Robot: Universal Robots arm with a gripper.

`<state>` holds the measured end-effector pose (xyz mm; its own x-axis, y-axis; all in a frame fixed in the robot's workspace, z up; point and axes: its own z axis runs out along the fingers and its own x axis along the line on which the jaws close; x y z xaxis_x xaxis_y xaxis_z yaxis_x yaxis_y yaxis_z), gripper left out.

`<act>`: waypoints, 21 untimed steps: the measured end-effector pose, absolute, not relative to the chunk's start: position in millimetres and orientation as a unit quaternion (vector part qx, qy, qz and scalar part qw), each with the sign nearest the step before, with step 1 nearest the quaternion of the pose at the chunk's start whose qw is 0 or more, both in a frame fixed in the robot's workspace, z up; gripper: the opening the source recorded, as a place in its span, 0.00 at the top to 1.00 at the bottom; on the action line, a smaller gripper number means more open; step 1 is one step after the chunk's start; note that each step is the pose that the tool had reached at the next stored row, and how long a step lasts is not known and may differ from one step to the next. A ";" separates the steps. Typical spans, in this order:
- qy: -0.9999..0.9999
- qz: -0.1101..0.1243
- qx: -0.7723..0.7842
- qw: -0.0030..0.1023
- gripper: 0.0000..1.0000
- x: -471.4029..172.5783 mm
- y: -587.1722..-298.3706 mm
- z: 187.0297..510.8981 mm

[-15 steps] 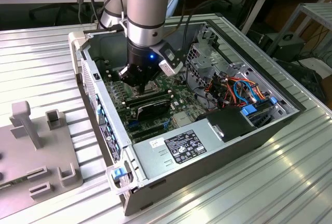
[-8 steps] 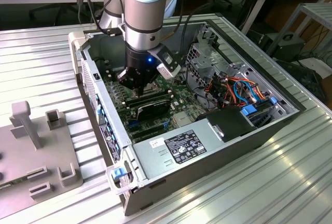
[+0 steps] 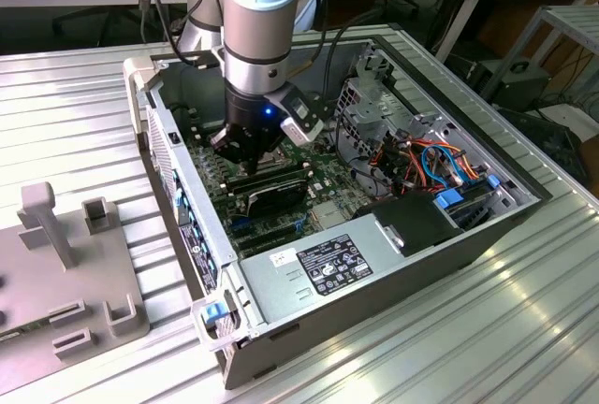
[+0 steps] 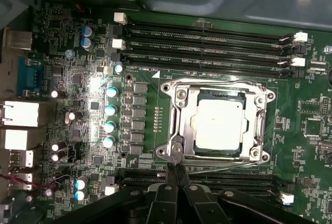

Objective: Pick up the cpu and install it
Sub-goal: 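Install the second cpu locking lever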

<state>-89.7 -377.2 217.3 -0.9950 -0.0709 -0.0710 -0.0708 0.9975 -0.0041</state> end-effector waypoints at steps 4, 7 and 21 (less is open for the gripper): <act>0.999 -0.001 -0.036 0.036 0.89 -90.4 -375.8 216.0; 0.999 -0.001 -0.036 0.036 0.89 -92.8 -375.6 213.8; 0.999 -0.001 -0.035 0.039 0.89 -97.3 -367.5 208.1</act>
